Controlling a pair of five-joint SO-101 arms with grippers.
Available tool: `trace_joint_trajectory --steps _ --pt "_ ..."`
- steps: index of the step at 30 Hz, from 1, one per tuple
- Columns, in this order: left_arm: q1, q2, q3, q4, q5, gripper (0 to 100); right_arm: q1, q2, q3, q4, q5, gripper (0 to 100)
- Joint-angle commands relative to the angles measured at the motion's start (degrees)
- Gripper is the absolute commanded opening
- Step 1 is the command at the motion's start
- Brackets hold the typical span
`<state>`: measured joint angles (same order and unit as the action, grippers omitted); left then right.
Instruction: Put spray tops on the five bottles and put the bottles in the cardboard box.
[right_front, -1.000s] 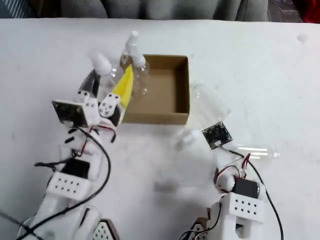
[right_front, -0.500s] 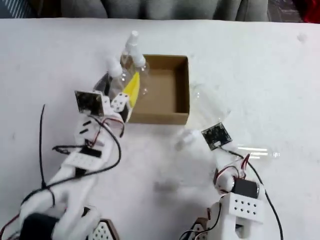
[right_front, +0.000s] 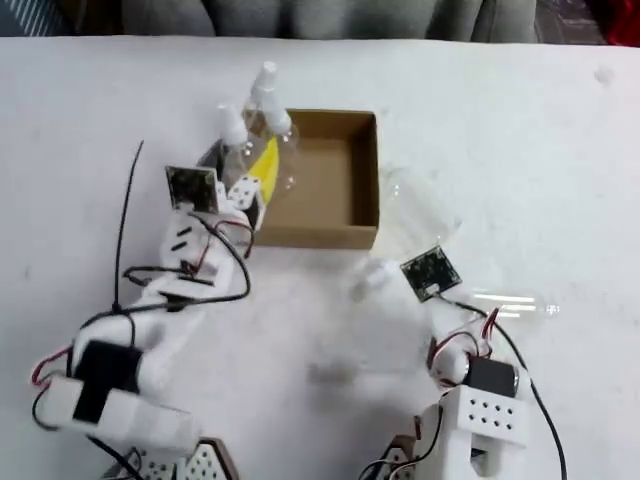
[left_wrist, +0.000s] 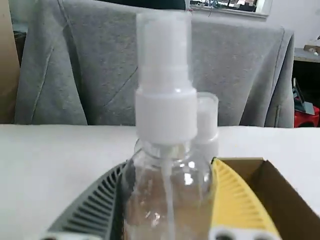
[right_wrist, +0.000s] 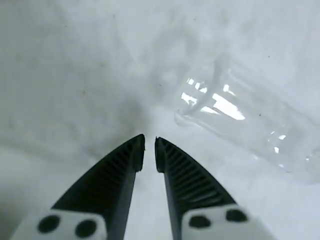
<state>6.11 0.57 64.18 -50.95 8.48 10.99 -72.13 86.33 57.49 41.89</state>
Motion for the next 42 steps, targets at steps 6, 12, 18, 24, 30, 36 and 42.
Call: trace_joint_trajectory --steps 6,12,18,24,30,36,42 --pt "-0.3 8.0 -3.6 -9.1 -2.6 2 0.2 -0.5 -0.4 -0.9 0.6 1.5" --pt "-0.2 11.7 -4.5 -9.3 -4.6 2 0.2 -0.5 -0.4 -0.9 0.6 1.5" --pt "-0.3 14.8 -5.8 -9.3 -4.6 2 0.4 -0.5 -0.4 -0.9 0.6 1.5" --pt "-0.3 15.3 -5.8 -9.3 -4.6 3 0.4 -0.5 -0.4 -1.0 0.6 1.5" --pt "-0.4 15.3 -5.5 -8.9 -4.1 17 0.5 -0.5 -0.4 -1.0 0.6 1.5" --pt "-0.2 15.0 -4.0 -8.9 -4.0 26 0.5 -0.5 -0.4 -1.0 0.6 1.5" --pt "-0.3 15.0 -4.0 -8.9 -4.0 30 0.5 -0.5 -0.4 -1.0 0.6 1.5"
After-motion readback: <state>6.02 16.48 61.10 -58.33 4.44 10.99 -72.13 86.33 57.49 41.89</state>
